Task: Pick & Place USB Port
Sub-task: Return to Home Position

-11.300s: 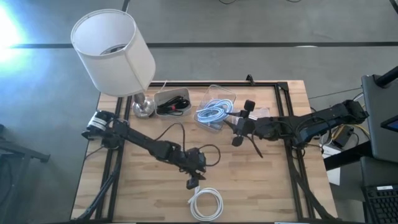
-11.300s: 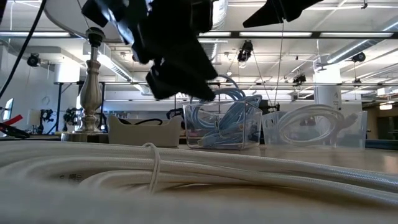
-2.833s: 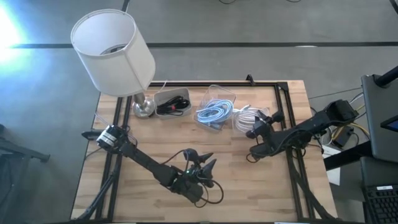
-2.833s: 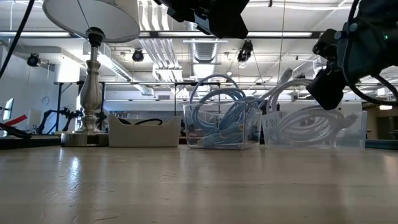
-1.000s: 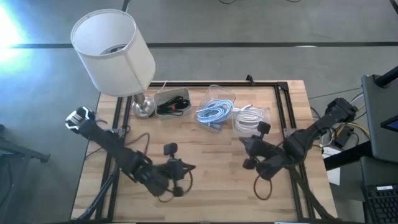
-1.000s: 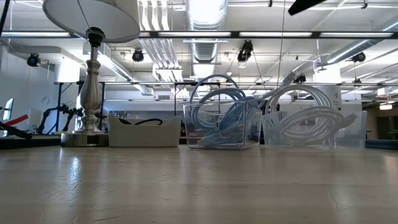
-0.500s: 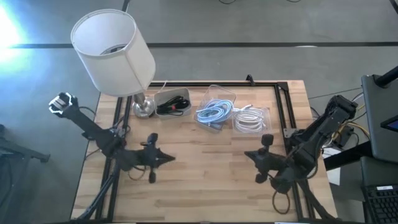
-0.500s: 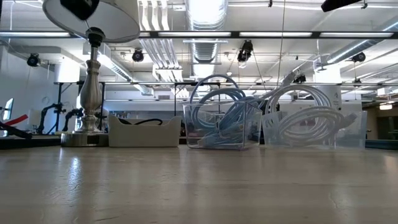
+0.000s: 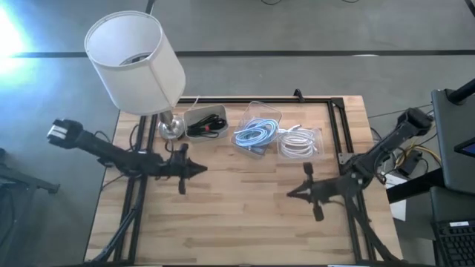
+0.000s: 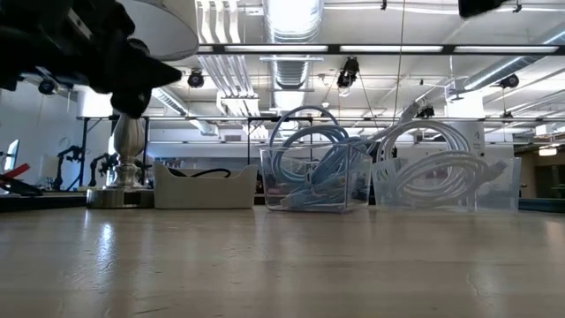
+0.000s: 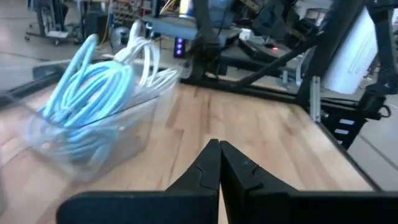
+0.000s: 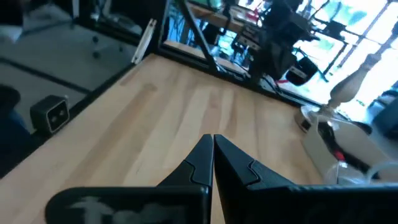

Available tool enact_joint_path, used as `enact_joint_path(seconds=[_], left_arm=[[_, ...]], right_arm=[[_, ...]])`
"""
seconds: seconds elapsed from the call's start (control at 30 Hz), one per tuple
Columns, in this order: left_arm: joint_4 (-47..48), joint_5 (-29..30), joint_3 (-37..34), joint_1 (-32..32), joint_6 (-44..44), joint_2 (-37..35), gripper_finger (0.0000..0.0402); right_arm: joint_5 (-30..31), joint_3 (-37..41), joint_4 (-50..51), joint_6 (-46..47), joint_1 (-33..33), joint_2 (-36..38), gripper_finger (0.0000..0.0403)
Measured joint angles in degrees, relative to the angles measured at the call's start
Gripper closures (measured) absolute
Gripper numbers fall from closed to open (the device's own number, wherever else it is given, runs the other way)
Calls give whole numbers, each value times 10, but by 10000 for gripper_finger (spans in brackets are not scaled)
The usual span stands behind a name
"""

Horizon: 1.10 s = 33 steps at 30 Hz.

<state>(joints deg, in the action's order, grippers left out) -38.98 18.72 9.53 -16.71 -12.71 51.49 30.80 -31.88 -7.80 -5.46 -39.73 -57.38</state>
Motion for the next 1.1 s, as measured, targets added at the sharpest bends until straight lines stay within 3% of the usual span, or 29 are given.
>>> enact_joint_path(seconds=[0.17, 0.43, 0.57, 0.83, 1.1], left_arm=[[-6, -29, -23, 55, 13, -36, 397], [-5, -32, -64, 57, 68, -154, 395], [18, -35, -89, 57, 67, -221, 396], [51, -64, -90, 58, 114, -290, 396], [102, -63, -91, 58, 128, -329, 397]], right_arm=[[-8, 81, -12, 77, 28, 81, 394], [-10, 202, -35, 148, 25, 253, 394], [-47, 254, -64, 140, 25, 324, 394], [-58, 298, -63, 95, 25, 423, 394], [-56, 302, 6, 93, 25, 485, 394]])
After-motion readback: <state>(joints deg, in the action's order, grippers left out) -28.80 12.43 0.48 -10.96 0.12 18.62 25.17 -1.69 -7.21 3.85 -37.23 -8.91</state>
